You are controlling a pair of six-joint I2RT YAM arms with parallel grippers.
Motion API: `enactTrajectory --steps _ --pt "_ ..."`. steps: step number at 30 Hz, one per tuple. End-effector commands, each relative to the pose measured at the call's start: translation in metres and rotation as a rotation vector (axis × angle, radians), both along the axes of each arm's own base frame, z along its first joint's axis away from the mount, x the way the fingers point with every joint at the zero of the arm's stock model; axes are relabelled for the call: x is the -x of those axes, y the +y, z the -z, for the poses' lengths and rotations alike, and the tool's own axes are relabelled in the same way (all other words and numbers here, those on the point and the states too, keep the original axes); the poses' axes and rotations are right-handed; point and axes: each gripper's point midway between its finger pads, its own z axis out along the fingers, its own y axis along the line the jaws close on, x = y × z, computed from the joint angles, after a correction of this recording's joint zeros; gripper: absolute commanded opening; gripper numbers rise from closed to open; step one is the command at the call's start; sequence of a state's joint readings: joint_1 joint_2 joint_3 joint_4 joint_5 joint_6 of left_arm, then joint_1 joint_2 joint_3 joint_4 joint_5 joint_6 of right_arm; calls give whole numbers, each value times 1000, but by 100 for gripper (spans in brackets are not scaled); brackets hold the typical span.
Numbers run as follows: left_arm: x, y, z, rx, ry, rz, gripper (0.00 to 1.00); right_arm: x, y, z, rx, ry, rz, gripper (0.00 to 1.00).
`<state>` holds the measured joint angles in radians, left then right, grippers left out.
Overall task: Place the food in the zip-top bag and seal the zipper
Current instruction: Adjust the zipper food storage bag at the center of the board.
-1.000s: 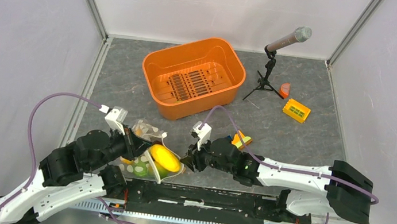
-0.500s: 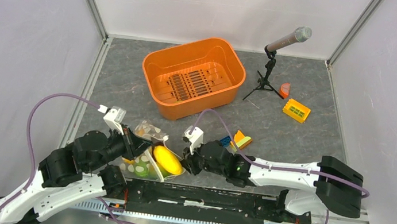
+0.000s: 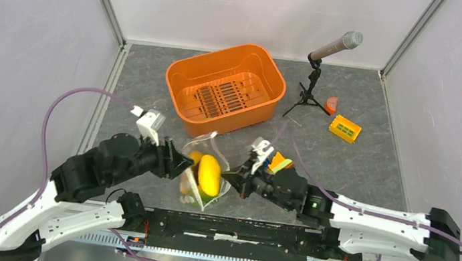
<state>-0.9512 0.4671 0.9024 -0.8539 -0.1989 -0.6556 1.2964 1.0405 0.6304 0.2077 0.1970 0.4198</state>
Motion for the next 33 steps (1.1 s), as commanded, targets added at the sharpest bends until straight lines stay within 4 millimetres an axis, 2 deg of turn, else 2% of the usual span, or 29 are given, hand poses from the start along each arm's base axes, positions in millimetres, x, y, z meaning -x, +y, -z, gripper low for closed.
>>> enactTrajectory --steps 1,2,3,6,8,11,13,16,17,18,20,21,23,28,31,33 --pt "-7 -28 -24 -58 -60 131 77 -14 -21 -13 -173 69 155 0" --pt "-7 -32 -28 -57 -69 144 86 -17 -25 -13 -187 83 186 0" --pt "-8 -35 -33 -55 -73 155 91 -22 -30 -11 -196 100 229 0" --pt "-5 -37 -47 -34 -104 182 97 -33 -39 -17 -244 116 313 0" --pt "-2 -38 -51 -15 -122 201 98 -39 -44 -32 -311 102 344 0" --pt "1 -39 -43 -12 -112 221 97 -50 -54 -53 -418 99 412 0" --pt "5 -43 -39 12 -115 247 95 -51 -57 -76 -508 80 412 0" --pt "12 -46 -48 69 -168 285 95 -53 -54 -107 -537 14 397 0" --pt "12 -45 -53 90 -201 290 94 -55 -51 -110 -510 -6 403 0" --pt "12 -44 -57 106 -235 292 93 -58 -48 -105 -468 -20 410 0" --pt "12 -43 -58 125 -299 305 92 -68 -47 -80 -371 -12 460 0" --pt "12 -44 -54 121 -314 308 92 -70 -48 -69 -344 1 474 0" --pt "7 -44 -40 92 -309 297 92 -70 -54 -58 -363 17 488 0" --pt "-1 -57 -6 24 -252 312 90 -76 -58 -60 -376 14 504 0" --pt "0 -62 -2 32 -260 332 90 -79 -58 -64 -375 4 504 0" --pt "5 -65 -6 59 -279 359 90 -82 -59 -63 -368 -1 510 0"
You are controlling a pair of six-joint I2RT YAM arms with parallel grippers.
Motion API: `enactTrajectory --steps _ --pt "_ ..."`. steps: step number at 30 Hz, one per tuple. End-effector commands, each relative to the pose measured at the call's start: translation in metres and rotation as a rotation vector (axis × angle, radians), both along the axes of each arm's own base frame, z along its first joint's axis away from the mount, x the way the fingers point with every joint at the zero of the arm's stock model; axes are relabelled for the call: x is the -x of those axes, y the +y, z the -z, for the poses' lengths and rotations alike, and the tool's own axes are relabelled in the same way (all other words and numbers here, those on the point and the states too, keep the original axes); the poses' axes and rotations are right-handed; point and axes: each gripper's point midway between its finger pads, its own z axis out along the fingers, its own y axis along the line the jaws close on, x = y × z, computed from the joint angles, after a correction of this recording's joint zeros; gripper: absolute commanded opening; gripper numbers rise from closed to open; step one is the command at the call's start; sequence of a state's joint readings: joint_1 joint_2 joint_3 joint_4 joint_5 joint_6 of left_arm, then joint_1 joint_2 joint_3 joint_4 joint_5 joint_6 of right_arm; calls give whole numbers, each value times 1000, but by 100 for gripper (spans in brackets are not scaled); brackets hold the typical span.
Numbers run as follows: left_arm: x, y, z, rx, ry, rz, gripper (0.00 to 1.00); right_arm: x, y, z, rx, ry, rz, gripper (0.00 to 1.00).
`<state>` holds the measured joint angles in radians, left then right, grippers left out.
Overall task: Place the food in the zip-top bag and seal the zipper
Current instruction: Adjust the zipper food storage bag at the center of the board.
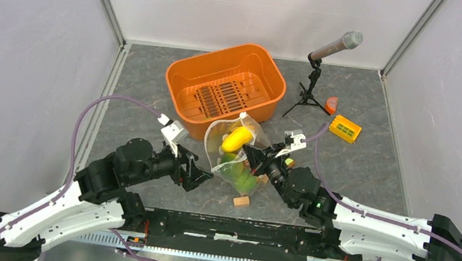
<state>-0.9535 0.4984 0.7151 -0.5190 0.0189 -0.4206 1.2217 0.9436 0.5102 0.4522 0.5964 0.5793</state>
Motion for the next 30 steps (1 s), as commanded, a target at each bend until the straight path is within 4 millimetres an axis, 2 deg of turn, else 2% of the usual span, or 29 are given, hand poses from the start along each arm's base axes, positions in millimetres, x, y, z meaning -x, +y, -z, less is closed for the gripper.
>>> enactTrajectory --steps 1,3,8,12,16,17,21,23,26,30 --pt "7 -13 -25 85 -105 84 91 -10 -4 -25 -51 -30 36 0" --pt "7 -15 -23 80 -98 88 90 -13 -6 -23 -44 -27 43 0" --pt "5 -26 -2 6 -73 65 90 -15 -4 -22 -58 -22 22 0" --pt "-2 -34 2 -51 -117 -6 89 -13 0 -26 -53 -27 -9 0" --pt "-13 -39 5 -106 -157 -97 84 -10 1 -29 -57 -29 -26 0" --pt "-18 -38 5 -115 -164 -134 79 -9 1 -29 -58 -29 -29 0" --pt "-30 -29 7 -104 -173 -246 74 -7 0 -27 -56 -21 -41 0" --pt "-33 -26 6 -69 -173 -280 75 -5 0 -27 -60 -17 -52 0" --pt "-32 -25 4 -30 -174 -285 85 -4 -2 -29 -68 -17 -52 0" --pt "-28 -36 6 -29 -181 -236 86 -1 -1 -32 -90 -16 -67 0"
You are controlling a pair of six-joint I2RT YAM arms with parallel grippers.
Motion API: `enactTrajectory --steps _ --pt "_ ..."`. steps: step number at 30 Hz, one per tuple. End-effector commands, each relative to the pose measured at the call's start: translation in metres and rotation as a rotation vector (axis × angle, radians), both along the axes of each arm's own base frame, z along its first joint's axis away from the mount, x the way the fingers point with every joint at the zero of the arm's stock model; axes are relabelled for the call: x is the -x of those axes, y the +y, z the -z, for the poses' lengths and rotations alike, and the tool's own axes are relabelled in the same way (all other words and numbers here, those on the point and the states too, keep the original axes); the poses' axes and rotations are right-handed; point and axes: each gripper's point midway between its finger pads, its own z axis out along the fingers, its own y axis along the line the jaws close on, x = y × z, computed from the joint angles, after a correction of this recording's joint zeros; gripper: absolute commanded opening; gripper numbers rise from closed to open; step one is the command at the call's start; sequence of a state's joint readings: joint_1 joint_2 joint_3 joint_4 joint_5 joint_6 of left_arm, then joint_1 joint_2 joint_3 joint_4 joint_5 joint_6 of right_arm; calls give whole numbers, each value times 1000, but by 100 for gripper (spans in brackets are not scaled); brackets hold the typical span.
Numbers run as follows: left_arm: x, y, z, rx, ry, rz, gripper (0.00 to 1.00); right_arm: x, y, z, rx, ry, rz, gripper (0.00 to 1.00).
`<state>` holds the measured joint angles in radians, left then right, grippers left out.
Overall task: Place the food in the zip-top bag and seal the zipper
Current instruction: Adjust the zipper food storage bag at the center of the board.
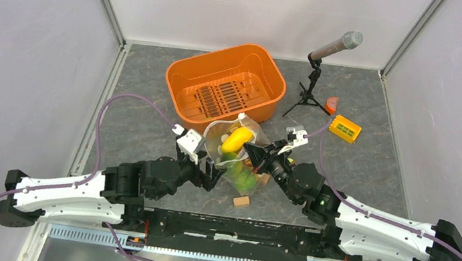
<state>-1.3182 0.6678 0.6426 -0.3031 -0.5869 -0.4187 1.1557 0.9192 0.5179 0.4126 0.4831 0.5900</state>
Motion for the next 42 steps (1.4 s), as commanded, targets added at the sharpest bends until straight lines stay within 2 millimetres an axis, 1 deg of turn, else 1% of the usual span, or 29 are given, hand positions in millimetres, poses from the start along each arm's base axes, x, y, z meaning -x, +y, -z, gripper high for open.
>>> enactTrajectory --steps 1,5,7,8,11,13,15,18,20,24,26,27,30,32,33,35,36,37,38,39,40,42 --pt "-4 -12 -11 64 -29 -5 83 3 2 -30 -90 -21 -22 0" --pt "-1 -18 -5 63 -18 20 75 3 4 -29 -85 -16 -29 0" --pt "0 -19 -5 82 -15 25 68 4 5 -28 -84 -14 -33 0" --pt "1 -18 -6 93 -14 24 65 3 5 -28 -84 -14 -33 0" --pt "1 -15 -7 116 -12 14 61 4 6 -27 -85 -11 -35 0" --pt "2 -12 -10 132 -13 12 56 4 6 -27 -82 -12 -35 0" --pt "2 -10 -12 146 -19 13 46 4 6 -27 -81 -11 -37 0" --pt "4 -10 -15 158 -27 30 35 6 8 -27 -80 -17 -51 0" --pt "4 -8 -17 166 -33 30 24 6 8 -28 -81 -19 -53 1" --pt "2 -3 -21 183 -44 8 9 8 8 -34 -78 -48 -69 3" --pt "2 -2 -22 181 -50 8 5 10 9 -38 -74 -58 -84 10" --pt "2 -2 -23 177 -57 11 3 12 10 -42 -72 -72 -98 18" --pt "3 -3 -32 169 -80 33 2 20 12 -62 -53 -148 -152 46" --pt "4 -4 -41 149 -105 60 2 24 10 -75 -9 -202 -177 58" --pt "5 -3 -45 137 -120 72 2 26 7 -85 13 -237 -185 62" --pt "7 -3 -55 116 -150 100 2 29 0 -96 91 -309 -195 64" --pt "7 -1 -57 101 -160 107 2 27 -5 -96 145 -337 -189 65" --pt "8 0 -62 94 -170 118 2 23 -15 -96 188 -345 -149 65" --pt "9 0 -64 84 -183 130 2 15 -27 -93 240 -351 -89 65" --pt "10 1 -68 81 -192 139 2 9 -38 -89 295 -371 -37 62" --pt "12 2 -71 81 -202 153 2 -1 -52 -80 366 -388 34 59" --pt "16 1 -77 83 -227 188 2 -19 -77 -59 510 -378 178 59"
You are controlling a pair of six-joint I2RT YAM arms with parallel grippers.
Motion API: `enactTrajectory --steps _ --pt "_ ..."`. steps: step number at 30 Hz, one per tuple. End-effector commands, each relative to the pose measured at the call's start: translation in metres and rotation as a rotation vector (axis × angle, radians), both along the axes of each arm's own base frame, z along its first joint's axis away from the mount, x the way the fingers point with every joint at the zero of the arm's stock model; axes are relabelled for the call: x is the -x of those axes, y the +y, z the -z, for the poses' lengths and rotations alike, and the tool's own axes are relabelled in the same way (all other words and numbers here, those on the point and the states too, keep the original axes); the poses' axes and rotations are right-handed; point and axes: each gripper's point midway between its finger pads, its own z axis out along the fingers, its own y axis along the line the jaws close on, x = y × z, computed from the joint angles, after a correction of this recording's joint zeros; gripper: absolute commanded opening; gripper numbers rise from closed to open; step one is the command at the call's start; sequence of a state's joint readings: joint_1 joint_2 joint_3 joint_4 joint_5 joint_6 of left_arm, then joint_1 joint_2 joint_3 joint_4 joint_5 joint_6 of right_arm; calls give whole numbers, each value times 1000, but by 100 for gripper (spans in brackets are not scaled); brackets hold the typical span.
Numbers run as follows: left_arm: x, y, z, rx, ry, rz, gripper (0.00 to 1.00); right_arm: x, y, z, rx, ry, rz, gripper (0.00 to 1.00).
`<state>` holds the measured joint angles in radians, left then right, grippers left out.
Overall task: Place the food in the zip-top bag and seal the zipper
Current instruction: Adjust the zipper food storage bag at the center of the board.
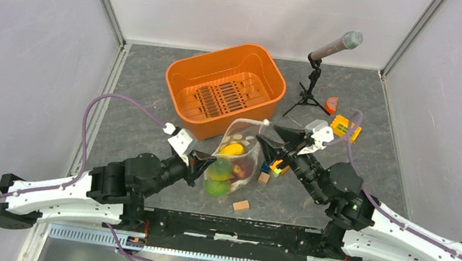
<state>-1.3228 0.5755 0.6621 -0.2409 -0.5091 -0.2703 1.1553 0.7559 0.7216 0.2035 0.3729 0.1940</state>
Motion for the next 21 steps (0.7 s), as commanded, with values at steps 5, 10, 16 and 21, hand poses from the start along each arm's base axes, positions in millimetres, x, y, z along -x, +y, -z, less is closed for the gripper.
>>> enactTrajectory --steps 5,10,16,21 --pt "7 12 -28 -38 -95 67 2 -52 -64 78 516 -59 345 67" --pt "15 25 -31 33 -74 76 2 -51 -61 84 417 -63 207 67" --pt "16 48 -29 79 -79 45 2 -46 -61 74 366 -97 86 69" --pt "24 43 -22 90 -107 106 2 -45 -60 84 336 -99 7 69"
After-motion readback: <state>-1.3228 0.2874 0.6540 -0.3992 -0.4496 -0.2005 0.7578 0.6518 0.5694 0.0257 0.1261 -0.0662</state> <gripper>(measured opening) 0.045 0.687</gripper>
